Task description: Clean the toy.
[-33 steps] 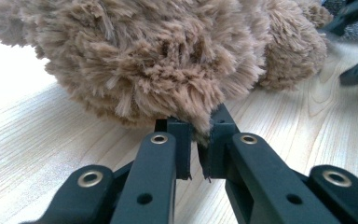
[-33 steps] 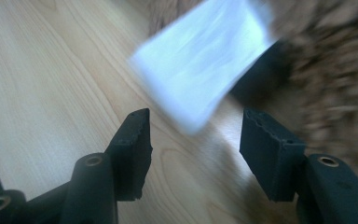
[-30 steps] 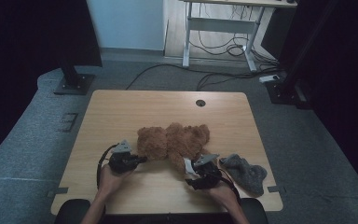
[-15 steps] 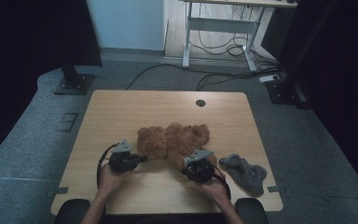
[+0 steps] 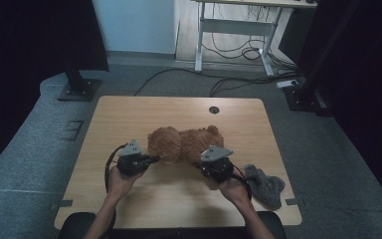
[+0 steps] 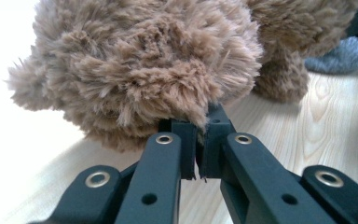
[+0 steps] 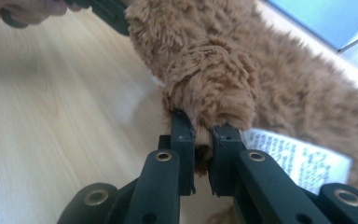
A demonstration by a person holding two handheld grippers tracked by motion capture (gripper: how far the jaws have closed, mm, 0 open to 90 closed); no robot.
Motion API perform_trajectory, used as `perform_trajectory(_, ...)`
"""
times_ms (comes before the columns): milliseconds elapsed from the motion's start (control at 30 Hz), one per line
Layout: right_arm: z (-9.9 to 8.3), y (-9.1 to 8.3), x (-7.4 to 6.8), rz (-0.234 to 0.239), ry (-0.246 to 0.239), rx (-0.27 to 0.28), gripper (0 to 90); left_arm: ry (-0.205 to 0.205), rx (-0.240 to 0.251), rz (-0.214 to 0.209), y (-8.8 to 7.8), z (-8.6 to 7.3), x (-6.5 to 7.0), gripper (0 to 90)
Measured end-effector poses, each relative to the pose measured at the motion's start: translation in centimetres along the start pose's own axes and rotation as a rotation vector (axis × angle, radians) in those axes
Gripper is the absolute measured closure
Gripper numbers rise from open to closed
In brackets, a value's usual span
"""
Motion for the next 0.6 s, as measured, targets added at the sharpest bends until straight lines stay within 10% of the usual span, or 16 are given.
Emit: perform_trajectory(600, 6.0, -4.3, 2.5, -0.078, -0.06, 0.098, 83.4, 0.038, 0.086, 0.003, -2.4, 5.9, 0.2, 87.7)
Point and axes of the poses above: each handheld gripper's, and its own axes: y roughly forward along the jaws, z roughly out of its top, x roughly to its right, the point moved 4 cm from there along y, roughly forward along the jaws, and after that the axes turned 1 degree about x, right-handed, at the moved point
